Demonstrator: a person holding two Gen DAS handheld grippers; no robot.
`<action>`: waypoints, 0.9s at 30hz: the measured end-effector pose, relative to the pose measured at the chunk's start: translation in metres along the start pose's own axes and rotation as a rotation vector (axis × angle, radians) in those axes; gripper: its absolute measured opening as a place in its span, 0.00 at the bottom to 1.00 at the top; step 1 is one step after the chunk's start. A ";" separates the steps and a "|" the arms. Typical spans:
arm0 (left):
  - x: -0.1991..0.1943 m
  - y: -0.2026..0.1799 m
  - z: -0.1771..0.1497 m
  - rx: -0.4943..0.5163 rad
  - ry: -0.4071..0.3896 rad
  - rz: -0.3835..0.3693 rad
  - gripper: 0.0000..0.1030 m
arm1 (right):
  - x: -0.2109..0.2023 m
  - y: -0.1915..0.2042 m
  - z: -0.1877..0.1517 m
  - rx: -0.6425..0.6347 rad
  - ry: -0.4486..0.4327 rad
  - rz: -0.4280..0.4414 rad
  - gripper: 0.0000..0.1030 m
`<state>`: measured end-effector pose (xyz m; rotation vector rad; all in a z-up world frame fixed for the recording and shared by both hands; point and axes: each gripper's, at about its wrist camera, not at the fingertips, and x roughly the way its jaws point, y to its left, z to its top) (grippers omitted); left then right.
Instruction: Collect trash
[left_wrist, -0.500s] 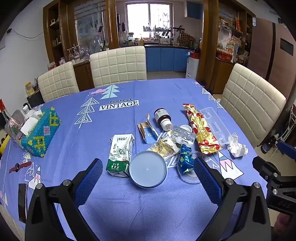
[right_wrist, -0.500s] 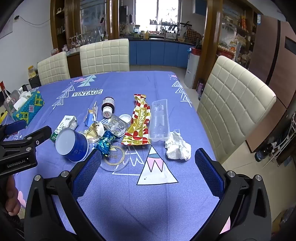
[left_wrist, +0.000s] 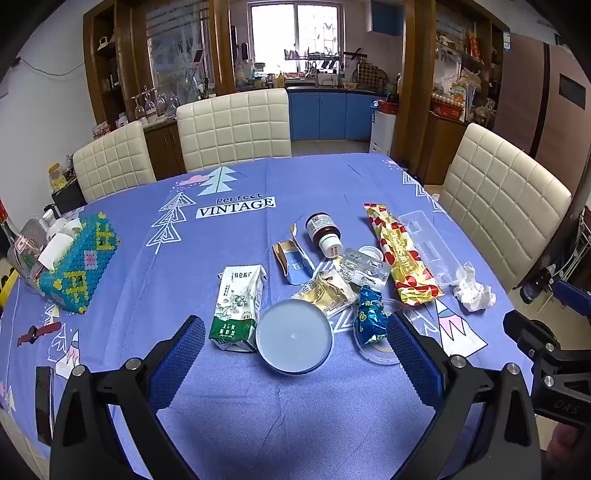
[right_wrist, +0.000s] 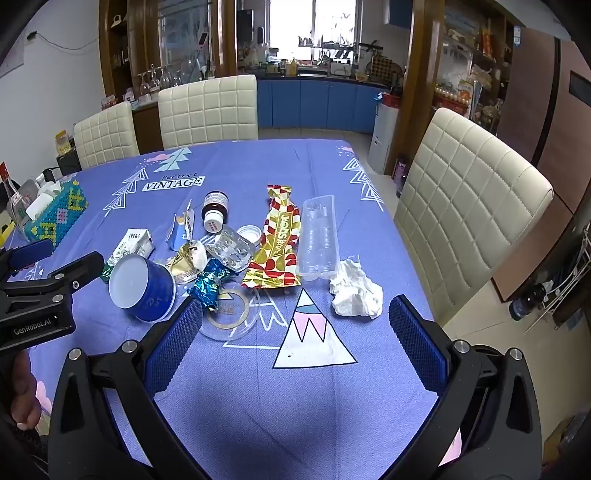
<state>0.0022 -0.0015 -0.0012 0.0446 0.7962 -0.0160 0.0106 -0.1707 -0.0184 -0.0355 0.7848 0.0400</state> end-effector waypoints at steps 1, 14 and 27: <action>0.000 0.000 0.000 0.000 0.000 0.000 0.93 | 0.000 0.000 0.000 -0.001 0.000 0.000 0.97; 0.006 -0.001 -0.002 0.000 0.010 0.002 0.93 | 0.006 0.001 -0.001 0.000 0.005 0.003 0.97; 0.008 0.000 -0.003 0.001 0.009 0.004 0.93 | 0.005 0.001 -0.002 -0.003 0.002 0.004 0.97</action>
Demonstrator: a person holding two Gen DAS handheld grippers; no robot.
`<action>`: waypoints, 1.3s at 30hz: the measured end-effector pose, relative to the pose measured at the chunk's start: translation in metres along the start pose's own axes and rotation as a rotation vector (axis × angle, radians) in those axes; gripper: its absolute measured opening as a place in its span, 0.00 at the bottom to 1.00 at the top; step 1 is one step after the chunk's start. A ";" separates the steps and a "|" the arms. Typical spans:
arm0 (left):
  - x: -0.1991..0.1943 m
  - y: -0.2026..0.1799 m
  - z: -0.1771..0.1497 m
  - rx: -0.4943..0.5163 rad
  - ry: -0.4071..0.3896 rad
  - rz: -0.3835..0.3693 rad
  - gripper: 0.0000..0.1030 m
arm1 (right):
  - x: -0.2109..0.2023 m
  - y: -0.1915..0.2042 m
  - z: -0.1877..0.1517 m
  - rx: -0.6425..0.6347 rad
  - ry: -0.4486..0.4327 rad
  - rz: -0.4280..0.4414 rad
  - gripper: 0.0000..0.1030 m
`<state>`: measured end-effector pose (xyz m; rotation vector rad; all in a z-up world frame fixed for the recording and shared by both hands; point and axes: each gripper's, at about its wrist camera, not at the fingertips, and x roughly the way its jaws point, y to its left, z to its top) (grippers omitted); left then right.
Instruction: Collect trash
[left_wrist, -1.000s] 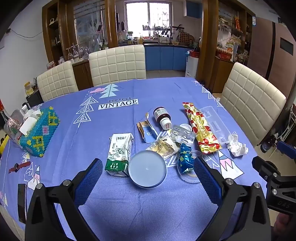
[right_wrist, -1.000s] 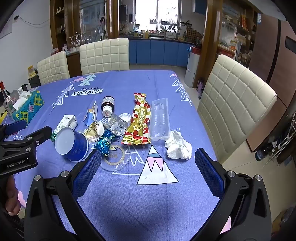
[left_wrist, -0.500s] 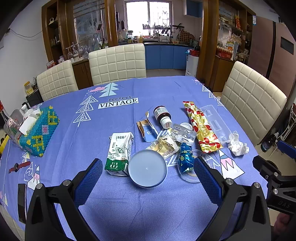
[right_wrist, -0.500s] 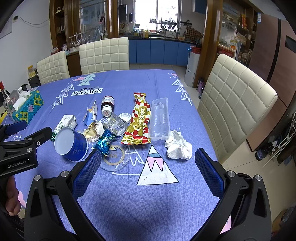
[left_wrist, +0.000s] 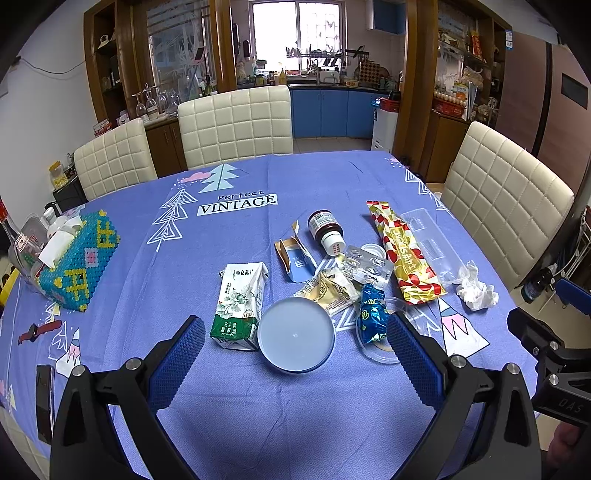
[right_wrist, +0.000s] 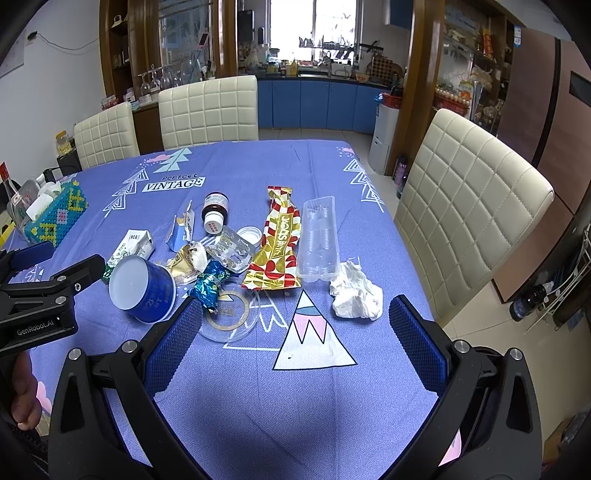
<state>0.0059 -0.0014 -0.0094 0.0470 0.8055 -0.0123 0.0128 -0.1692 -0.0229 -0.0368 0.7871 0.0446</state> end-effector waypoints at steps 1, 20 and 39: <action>0.000 0.000 0.000 0.000 0.000 0.000 0.93 | 0.000 0.000 0.000 0.000 0.000 0.000 0.97; 0.000 0.001 -0.001 -0.002 0.005 0.000 0.93 | -0.007 -0.004 0.002 0.003 0.001 0.000 0.97; 0.001 0.001 -0.003 -0.001 0.009 0.001 0.93 | -0.002 -0.002 0.003 0.005 0.001 0.000 0.97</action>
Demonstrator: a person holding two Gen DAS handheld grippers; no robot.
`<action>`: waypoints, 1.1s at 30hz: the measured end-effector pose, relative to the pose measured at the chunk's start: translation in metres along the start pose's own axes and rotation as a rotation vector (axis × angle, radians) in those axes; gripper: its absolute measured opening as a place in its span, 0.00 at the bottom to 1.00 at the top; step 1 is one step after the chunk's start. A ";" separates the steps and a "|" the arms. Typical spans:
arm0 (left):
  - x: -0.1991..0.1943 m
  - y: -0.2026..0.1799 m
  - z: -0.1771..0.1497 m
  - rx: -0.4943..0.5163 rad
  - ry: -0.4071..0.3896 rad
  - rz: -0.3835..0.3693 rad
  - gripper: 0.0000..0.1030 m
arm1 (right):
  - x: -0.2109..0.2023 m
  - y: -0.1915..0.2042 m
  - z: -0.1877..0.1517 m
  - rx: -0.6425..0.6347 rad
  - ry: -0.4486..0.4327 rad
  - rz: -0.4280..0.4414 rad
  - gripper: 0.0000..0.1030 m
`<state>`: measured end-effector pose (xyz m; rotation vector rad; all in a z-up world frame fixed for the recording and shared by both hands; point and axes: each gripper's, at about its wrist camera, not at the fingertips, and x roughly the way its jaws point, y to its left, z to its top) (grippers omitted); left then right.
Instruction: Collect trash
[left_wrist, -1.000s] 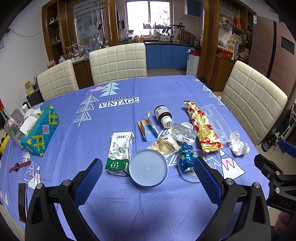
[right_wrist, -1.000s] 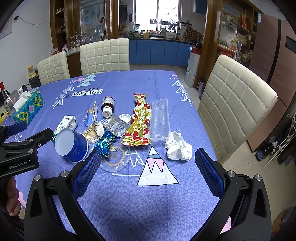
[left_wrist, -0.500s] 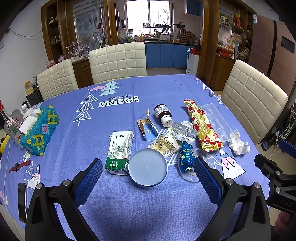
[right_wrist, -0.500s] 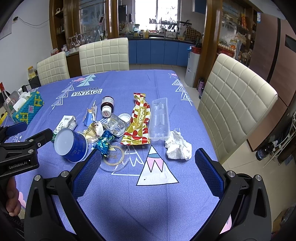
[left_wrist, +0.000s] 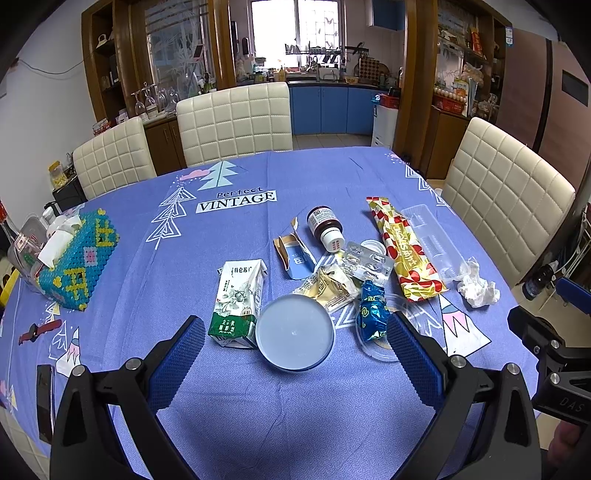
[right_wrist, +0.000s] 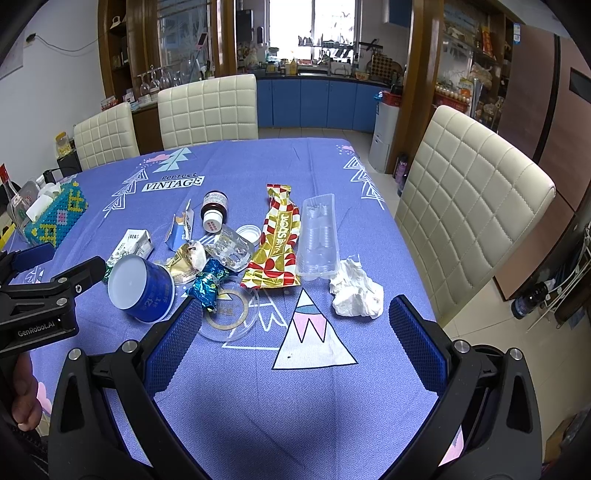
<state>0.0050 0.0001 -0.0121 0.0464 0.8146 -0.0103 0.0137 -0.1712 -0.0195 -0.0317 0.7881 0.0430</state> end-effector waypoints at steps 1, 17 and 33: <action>0.000 0.000 0.000 0.001 0.001 0.000 0.93 | -0.001 0.000 0.000 0.000 0.000 0.001 0.97; 0.000 -0.001 0.001 0.002 0.002 0.001 0.93 | 0.001 0.000 0.000 0.000 0.000 0.001 0.97; 0.011 0.009 -0.003 -0.041 0.045 -0.004 0.93 | 0.017 0.005 -0.002 -0.032 0.040 -0.006 0.97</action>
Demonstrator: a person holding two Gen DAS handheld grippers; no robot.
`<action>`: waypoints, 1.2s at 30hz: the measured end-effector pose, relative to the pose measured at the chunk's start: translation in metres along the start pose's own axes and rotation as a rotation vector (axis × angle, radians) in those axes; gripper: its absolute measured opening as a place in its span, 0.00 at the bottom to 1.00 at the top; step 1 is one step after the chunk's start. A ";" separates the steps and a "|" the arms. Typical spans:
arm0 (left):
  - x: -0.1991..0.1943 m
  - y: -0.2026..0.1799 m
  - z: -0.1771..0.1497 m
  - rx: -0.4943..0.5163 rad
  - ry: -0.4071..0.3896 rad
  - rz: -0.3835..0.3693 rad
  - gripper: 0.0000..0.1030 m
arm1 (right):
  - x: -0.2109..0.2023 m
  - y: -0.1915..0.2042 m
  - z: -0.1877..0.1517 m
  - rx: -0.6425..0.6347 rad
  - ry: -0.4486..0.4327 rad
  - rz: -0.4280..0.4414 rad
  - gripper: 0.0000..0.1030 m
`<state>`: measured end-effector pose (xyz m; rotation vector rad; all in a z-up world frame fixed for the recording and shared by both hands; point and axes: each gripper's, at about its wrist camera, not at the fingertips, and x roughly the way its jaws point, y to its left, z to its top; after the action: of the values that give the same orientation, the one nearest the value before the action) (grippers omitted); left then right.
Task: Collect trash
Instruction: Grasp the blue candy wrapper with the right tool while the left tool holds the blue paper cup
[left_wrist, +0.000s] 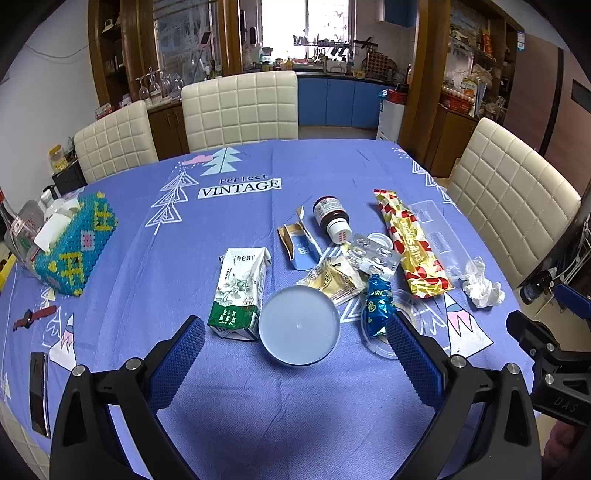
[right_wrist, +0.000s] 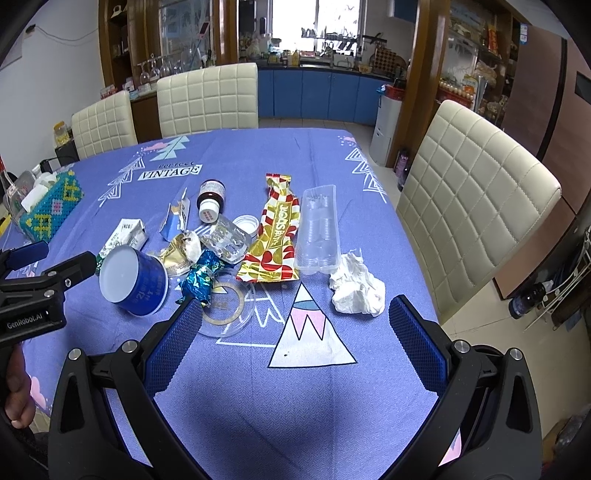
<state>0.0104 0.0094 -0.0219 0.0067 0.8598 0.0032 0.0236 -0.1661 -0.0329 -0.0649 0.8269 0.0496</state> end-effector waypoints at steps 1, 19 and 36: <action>0.001 0.000 0.000 0.000 0.002 0.000 0.93 | 0.001 0.000 0.001 -0.003 0.001 0.001 0.97; 0.066 0.002 -0.016 0.018 0.130 0.018 0.93 | 0.049 0.001 -0.015 -0.015 0.109 0.027 0.97; 0.117 0.006 -0.015 -0.007 0.210 -0.021 0.93 | 0.082 -0.025 -0.018 0.116 0.165 -0.016 0.97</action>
<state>0.0761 0.0165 -0.1203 -0.0091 1.0697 -0.0135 0.0675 -0.1907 -0.1050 0.0346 0.9928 -0.0191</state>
